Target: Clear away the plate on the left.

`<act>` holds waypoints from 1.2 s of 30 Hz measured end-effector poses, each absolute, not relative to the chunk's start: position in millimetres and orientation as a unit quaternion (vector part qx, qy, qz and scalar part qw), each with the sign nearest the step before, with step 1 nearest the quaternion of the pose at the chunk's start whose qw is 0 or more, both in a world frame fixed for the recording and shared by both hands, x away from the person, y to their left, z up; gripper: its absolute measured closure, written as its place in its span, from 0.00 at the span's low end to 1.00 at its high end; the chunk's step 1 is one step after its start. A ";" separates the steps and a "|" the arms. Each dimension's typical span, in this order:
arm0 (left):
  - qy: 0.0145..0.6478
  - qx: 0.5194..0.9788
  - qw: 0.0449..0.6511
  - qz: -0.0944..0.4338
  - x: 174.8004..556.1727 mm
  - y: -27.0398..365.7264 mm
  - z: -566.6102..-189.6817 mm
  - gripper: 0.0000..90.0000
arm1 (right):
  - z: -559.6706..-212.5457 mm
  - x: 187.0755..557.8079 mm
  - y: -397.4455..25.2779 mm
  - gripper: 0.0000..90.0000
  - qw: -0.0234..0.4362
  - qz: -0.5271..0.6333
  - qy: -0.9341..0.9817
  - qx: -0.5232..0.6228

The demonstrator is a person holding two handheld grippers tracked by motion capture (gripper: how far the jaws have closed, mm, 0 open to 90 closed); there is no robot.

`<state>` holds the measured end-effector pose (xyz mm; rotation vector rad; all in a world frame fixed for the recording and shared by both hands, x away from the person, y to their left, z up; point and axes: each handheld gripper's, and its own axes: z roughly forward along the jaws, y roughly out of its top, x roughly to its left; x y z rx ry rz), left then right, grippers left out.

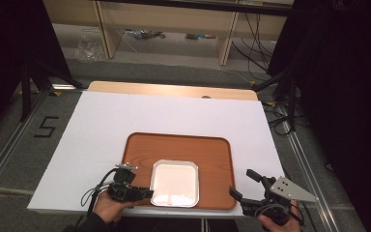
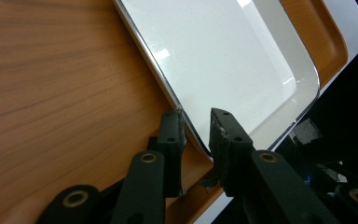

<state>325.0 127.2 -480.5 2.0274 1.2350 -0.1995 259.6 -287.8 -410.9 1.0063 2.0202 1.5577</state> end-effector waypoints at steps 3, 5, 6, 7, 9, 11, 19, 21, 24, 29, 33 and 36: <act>0.483 0.787 0.375 -0.081 324.7 128.2 -481.2 0.82 | -411.0 259.6 -287.6 0.18 0.200 0.556 0.722 0.361; 0.483 0.787 0.376 -0.080 324.6 128.8 -481.2 0.82 | -410.8 259.5 -287.8 0.18 0.198 0.556 0.723 0.359; 0.484 0.790 0.369 -0.080 324.4 129.2 -480.1 0.82 | -410.9 259.6 -287.7 0.18 0.200 0.557 0.722 0.360; 0.484 0.789 0.370 -0.080 324.4 129.2 -480.3 0.82 | -411.0 259.7 -287.7 0.18 0.200 0.556 0.722 0.361; 0.487 0.782 0.380 -0.084 324.2 127.9 -481.3 0.81 | -411.0 259.6 -287.6 0.18 0.200 0.556 0.722 0.360; 0.484 0.783 0.381 -0.085 324.7 128.9 -480.8 0.78 | -411.0 259.7 -287.6 0.18 0.200 0.556 0.721 0.360; 0.494 0.769 0.399 -0.074 326.5 133.2 -474.9 0.56 | -411.0 259.8 -287.6 0.18 0.200 0.556 0.722 0.361; 0.487 0.766 0.415 -0.058 325.9 133.5 -471.6 0.48 | -411.1 259.9 -287.7 0.18 0.200 0.555 0.722 0.361; 0.481 0.758 0.440 -0.037 323.9 135.9 -463.8 0.40 | -411.2 260.1 -287.8 0.18 0.200 0.555 0.722 0.360; 0.468 0.748 0.471 0.011 320.4 141.7 -454.9 0.30 | -411.4 260.9 -288.2 0.18 0.199 0.558 0.722 0.358; 0.459 0.745 0.483 0.039 317.1 142.1 -449.4 0.25 | -411.7 261.3 -287.7 0.18 0.194 0.559 0.721 0.360; 0.457 0.745 0.483 0.052 314.9 142.5 -447.3 0.25 | -411.8 261.9 -287.3 0.18 0.198 0.559 0.721 0.359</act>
